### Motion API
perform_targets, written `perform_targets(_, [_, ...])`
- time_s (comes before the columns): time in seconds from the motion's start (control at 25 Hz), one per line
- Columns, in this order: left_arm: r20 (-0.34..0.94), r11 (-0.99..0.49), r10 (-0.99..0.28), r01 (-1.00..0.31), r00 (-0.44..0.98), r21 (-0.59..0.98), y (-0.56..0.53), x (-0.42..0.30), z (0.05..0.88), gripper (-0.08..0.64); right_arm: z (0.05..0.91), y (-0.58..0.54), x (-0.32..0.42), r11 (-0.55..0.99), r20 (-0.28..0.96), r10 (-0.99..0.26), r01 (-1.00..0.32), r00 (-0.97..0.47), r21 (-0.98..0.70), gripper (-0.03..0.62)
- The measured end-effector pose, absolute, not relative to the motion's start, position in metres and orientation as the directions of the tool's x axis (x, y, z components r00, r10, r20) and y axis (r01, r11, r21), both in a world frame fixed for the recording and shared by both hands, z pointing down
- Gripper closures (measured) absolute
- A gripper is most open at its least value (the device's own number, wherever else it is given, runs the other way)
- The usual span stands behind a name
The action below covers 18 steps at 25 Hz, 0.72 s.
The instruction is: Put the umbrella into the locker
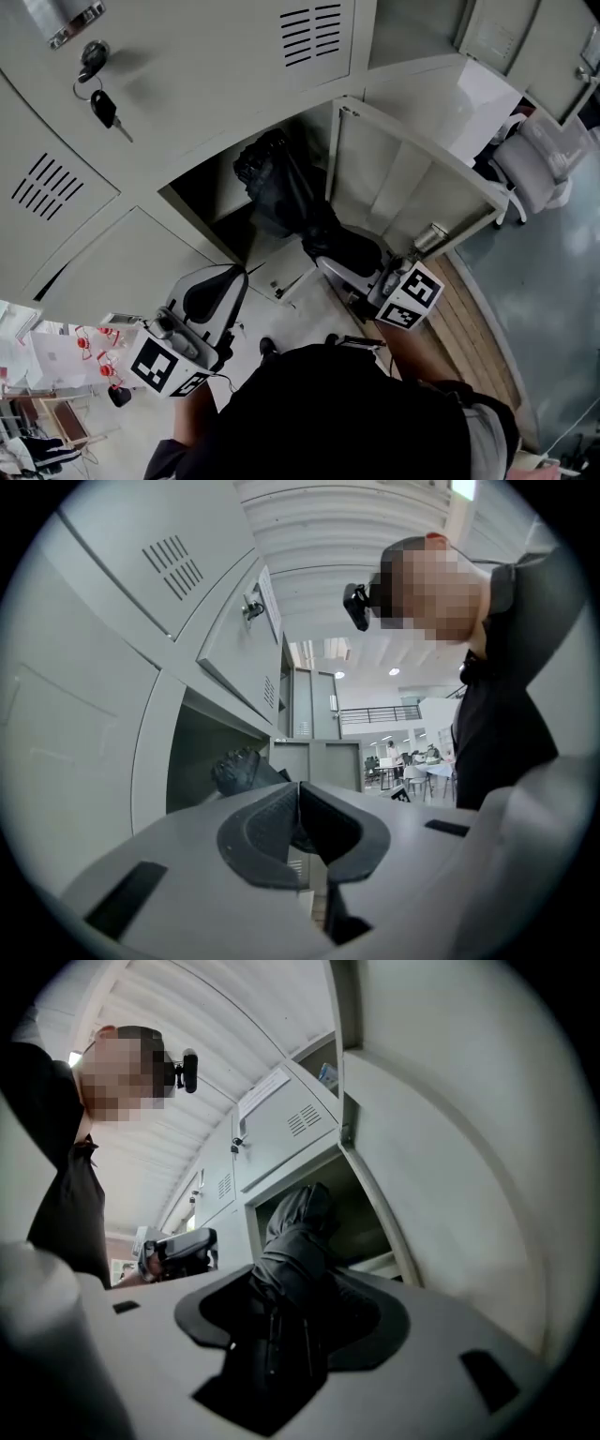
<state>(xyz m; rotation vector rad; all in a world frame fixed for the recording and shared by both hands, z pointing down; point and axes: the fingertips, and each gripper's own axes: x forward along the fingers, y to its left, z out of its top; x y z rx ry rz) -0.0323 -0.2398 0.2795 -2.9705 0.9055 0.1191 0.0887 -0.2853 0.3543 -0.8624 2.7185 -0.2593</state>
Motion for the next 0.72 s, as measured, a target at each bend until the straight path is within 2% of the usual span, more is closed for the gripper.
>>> perform_targets(0.16, [-0.079, -0.874, -0.483, -0.485, 0.872, -0.019, -0.240, -0.036, 0.279, 0.540, 0.346, -0.299, 0.074, 0.783, -0.180, -0.617, -0.574, -0.766, -0.239, 0.356])
perform_targets(0.36, [-0.074, -0.872, -0.488, -0.489, 0.870, 0.006, -0.242, -0.050, 0.279, 0.540, 0.336, -0.321, 0.058, 0.785, -0.149, -0.617, -0.593, -0.773, -0.178, 0.357])
perform_targets(0.72, [-0.139, -0.861, -0.504, -0.509, 0.852, 0.005, -0.238, -0.081, 0.271, 0.540, 0.336, -0.353, 0.031, 0.789, -0.129, -0.606, -0.572, -0.785, -0.223, 0.357])
